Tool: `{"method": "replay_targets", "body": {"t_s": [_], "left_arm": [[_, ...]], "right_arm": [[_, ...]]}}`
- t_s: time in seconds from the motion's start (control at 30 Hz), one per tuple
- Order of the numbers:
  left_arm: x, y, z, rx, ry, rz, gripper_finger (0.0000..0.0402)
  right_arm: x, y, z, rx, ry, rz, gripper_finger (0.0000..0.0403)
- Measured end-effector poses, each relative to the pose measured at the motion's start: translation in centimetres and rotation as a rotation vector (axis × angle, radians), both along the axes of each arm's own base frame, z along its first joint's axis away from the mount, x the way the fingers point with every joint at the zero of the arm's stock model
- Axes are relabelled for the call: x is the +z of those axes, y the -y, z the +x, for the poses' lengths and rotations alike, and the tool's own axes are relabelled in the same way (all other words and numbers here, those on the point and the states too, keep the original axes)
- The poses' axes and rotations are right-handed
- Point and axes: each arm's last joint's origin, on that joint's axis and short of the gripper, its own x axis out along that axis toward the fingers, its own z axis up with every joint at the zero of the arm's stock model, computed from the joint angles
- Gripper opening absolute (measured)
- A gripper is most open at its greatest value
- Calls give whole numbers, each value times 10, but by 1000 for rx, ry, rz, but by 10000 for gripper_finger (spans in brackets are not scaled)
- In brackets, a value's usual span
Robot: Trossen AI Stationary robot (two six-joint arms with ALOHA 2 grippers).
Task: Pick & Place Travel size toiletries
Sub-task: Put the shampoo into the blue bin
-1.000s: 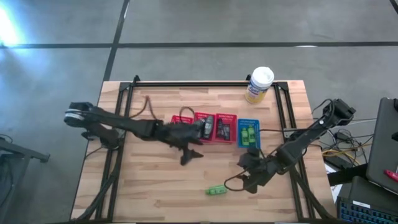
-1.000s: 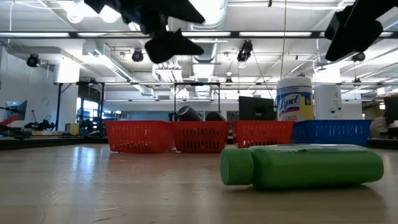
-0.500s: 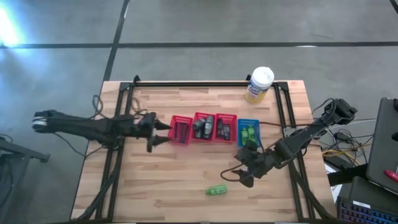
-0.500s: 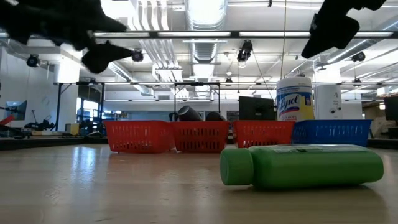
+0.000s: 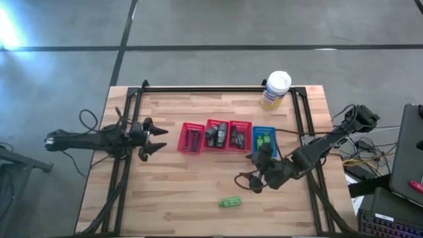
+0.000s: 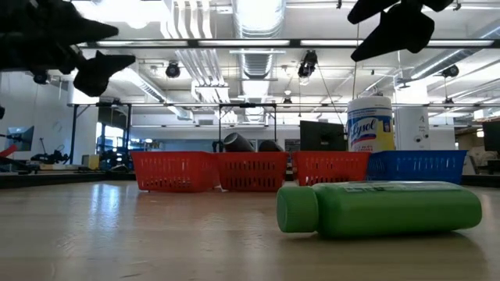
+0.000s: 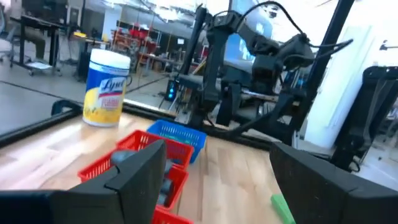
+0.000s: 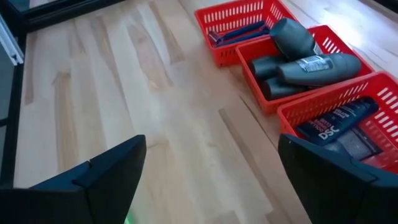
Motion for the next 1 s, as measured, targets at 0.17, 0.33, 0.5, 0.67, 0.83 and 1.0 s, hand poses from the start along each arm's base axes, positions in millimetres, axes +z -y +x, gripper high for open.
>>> {"method": "replay_targets", "body": {"t_s": [0.17,0.33,0.5,0.67,0.83,1.0], "left_arm": [[-13,0,-4,-1,14,-11,291],[-16,0,-6,1,-12,9,291],[-21,0,-6,6,-62,-17,291],[-24,0,-6,6,-92,-51,291],[-24,0,-6,5,-95,-52,291],[-25,0,-6,5,-96,-52,291]], "right_arm": [[-2,0,-1,0,-5,-3,364],[-1,-1,1,9,13,0,364],[2,-4,6,34,70,7,364],[3,-5,7,0,96,68,364],[3,-5,7,-125,138,242,364],[2,-6,7,-244,160,469,364]]}}
